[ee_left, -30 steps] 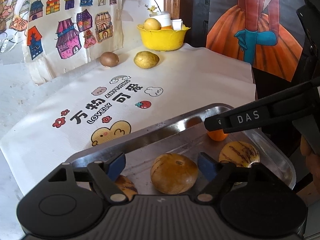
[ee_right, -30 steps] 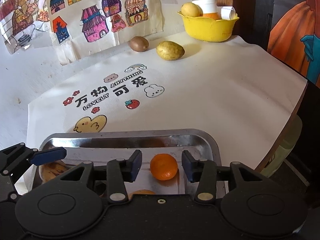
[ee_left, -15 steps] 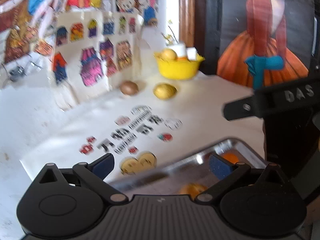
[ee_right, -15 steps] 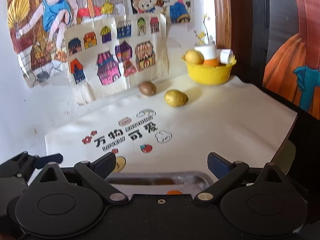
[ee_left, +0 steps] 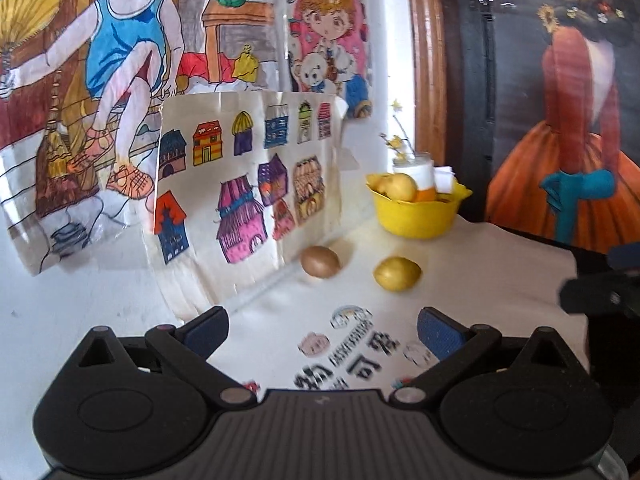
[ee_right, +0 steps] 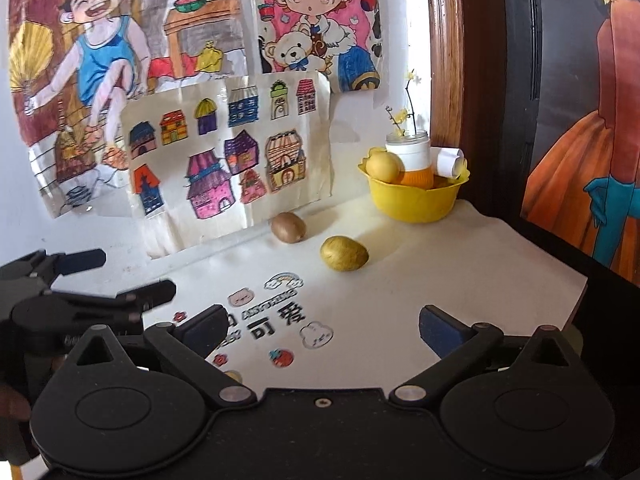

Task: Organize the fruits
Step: 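Move both open tools back toward the dark kiwi and mango on the sheet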

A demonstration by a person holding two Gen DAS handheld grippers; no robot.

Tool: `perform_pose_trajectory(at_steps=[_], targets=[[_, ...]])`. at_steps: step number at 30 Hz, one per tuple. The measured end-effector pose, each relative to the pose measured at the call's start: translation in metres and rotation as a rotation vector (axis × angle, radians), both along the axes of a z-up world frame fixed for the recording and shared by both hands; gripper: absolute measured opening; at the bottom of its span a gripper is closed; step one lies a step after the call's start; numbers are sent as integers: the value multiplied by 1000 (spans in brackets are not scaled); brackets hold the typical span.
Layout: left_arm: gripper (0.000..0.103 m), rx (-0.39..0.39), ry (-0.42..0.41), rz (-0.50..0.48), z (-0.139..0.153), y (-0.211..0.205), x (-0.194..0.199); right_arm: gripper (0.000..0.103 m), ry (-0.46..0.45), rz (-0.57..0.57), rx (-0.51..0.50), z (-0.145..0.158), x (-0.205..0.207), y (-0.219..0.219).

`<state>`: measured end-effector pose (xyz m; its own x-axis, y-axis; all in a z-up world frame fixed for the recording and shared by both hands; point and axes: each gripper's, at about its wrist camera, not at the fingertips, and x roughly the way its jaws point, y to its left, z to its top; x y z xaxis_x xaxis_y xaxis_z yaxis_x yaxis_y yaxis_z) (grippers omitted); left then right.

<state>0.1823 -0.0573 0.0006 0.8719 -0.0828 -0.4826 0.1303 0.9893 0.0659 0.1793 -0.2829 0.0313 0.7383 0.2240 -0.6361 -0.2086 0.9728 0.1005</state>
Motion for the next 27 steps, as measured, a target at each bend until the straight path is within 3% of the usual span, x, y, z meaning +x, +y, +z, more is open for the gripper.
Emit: perform_pose_trajectory(at_steps=[9,15,27], targets=[[103,-56,31,30,-29,-5,101,102,40,-5,-6,-29,57,-6],[102,-144,55,32,-60,-13,174,102,67,20,-11,-51,103,-5],[98,-47,132,83,-129,-42,277,102,131,43,25,-94,150,-10]])
